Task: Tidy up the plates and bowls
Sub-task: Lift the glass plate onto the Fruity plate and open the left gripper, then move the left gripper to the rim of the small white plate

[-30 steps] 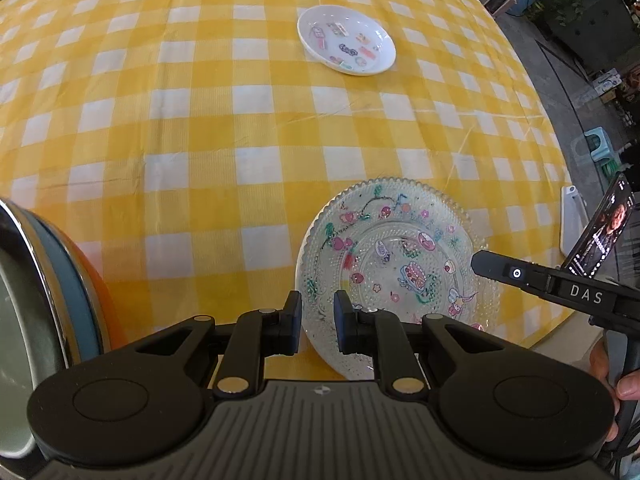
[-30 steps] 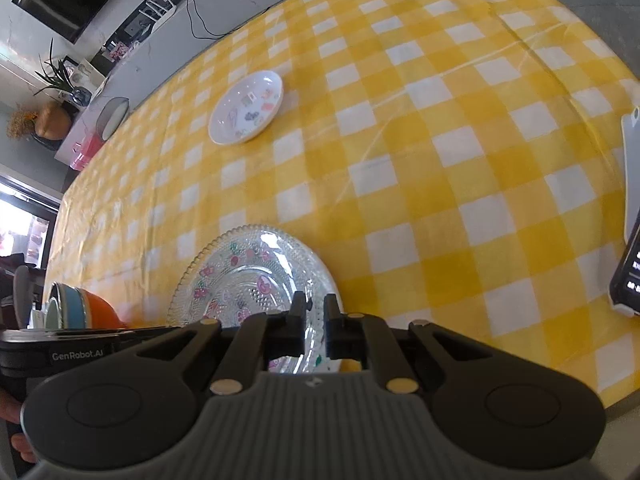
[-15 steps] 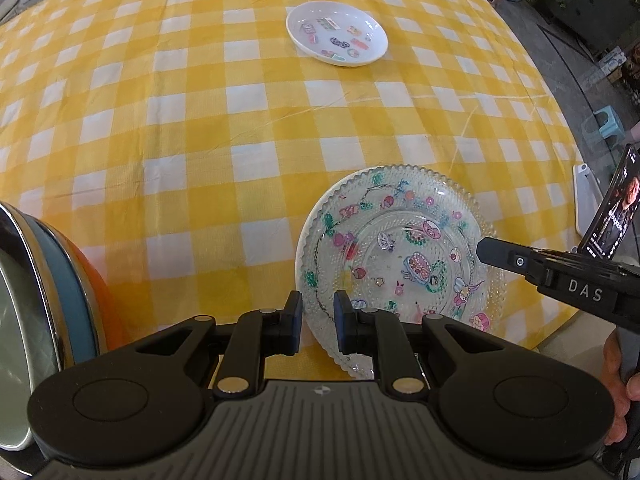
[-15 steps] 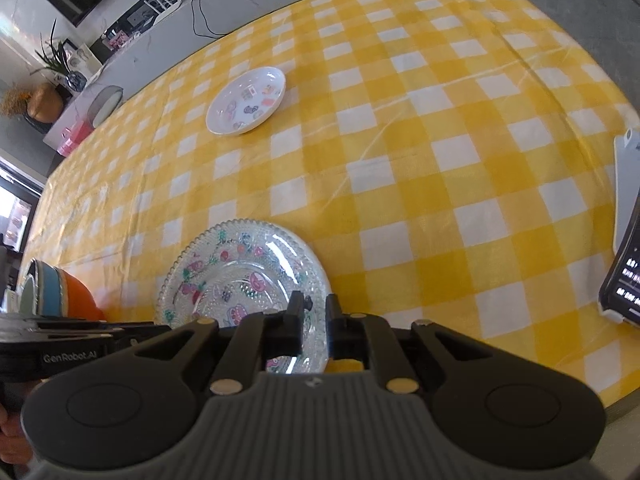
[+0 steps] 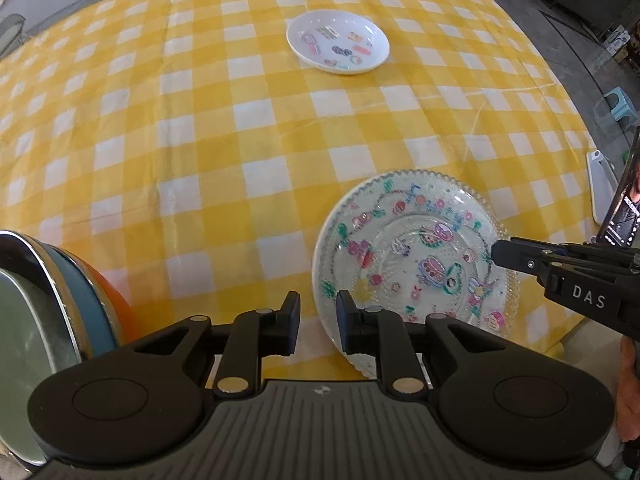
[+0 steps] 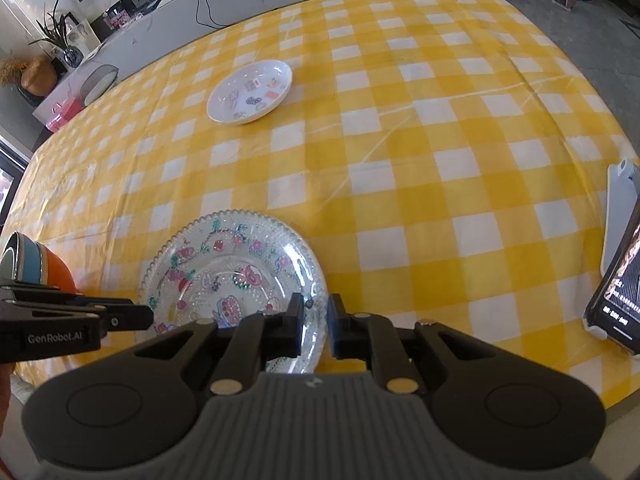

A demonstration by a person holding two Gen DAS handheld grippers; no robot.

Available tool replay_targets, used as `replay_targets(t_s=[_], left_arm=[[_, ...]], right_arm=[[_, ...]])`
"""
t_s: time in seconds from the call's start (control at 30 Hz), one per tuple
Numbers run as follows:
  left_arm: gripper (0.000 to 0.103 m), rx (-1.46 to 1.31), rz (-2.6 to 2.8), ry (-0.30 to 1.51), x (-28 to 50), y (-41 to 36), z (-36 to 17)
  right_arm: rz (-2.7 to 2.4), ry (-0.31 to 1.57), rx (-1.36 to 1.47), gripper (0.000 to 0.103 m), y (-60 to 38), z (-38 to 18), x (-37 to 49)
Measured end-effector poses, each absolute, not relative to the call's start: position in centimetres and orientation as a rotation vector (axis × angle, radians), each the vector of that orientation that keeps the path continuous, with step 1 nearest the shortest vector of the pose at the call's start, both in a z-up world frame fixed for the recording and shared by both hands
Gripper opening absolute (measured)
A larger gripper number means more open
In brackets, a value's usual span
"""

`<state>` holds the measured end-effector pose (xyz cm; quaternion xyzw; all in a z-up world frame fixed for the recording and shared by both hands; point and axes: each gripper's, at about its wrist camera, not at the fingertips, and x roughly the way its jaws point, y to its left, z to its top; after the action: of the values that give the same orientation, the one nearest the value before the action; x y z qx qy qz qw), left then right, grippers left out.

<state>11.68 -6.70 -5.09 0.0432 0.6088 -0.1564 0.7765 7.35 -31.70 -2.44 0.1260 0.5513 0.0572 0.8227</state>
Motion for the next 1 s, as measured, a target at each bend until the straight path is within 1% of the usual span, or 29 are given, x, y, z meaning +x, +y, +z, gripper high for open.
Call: replay_targets(t_s=[0.03, 0.07, 0.13, 0.33, 0.53, 0.7, 0.73, 0.8, 0.87, 0.93, 1.0], left_arm=[[0.022, 0.1, -0.336, 1.313, 11.7, -6.7, -5.0], [0.025, 0.103, -0.332, 1.31, 11.6, -6.6, -4.9], [0.029, 0.099, -0.339, 1.303, 11.7, -6.4, -4.7], [0.033, 0.024, -0.369, 1.257, 12.6, -5.7, -3.5], [0.033, -0.029, -0.353, 1.205, 15.2, -5.7, -2.5], [0.034, -0.107, -0.312, 1.2, 19.1, -5.7, -3.2], [0.036, -0.12, -0.308, 1.2, 20.0, -5.7, -3.4], [0.052, -0.141, -0.299, 1.201, 21.9, -5.6, -3.7], [0.055, -0.143, -0.286, 1.191, 23.7, -5.7, -3.8], [0.056, -0.129, -0.269, 1.167, 25.1, -5.8, -4.0], [0.065, -0.125, -0.257, 1.136, 26.3, -5.8, -4.2]], right_arm=[[0.119, 1.169, 0.269, 0.017, -31.7, -2.4, 7.3], [0.118, 1.162, 0.275, 0.025, -31.8, -2.3, 7.2], [0.118, 1.142, 0.292, 0.034, -32.1, -2.0, 7.1], [0.125, 1.101, 0.349, 0.035, -32.8, -1.4, 7.3], [0.105, 1.049, 0.39, 0.036, -33.0, -1.2, 9.0], [0.108, 1.048, 0.393, 0.036, -32.1, -1.0, 12.5], [0.107, 1.049, 0.386, 0.036, -31.8, -1.0, 13.5], [0.111, 1.049, 0.392, 0.037, -31.4, -0.9, 15.4], [0.11, 1.04, 0.423, 0.046, -31.4, -1.0, 17.2], [0.109, 1.033, 0.453, 0.047, -31.3, -1.2, 18.8], [0.108, 1.025, 0.467, 0.048, -31.2, -1.4, 20.6]])
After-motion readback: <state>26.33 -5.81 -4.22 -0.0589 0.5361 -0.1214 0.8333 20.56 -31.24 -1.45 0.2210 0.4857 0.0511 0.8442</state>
